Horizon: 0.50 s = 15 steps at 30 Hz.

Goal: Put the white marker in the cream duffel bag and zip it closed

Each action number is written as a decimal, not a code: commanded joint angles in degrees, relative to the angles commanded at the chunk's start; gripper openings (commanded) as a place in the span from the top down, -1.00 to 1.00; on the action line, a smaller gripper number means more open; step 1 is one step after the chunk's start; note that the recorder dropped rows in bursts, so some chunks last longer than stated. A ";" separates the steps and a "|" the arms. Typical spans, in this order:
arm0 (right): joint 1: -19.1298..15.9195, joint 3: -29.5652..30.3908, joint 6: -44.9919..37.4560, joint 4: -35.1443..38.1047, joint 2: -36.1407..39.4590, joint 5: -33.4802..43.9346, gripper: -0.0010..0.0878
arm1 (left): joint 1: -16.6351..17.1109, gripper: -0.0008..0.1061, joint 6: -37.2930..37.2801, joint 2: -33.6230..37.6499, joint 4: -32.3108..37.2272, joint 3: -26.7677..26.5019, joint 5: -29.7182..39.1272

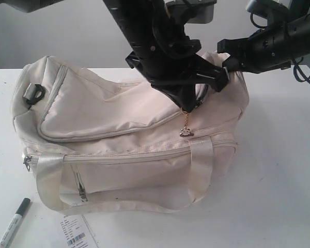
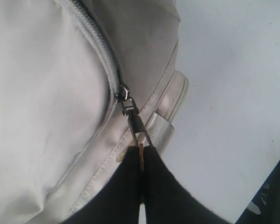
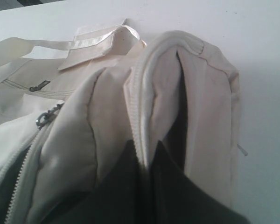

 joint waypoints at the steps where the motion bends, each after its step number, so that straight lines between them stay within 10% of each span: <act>1: 0.00 0.00 0.00 0.00 0.00 0.00 0.98 | 0.00 0.99 0.00 0.00 0.14 0.00 0.12; 15: 0.00 0.00 0.00 0.00 0.00 0.00 0.98 | 0.00 0.99 0.00 0.00 3.15 0.00 2.97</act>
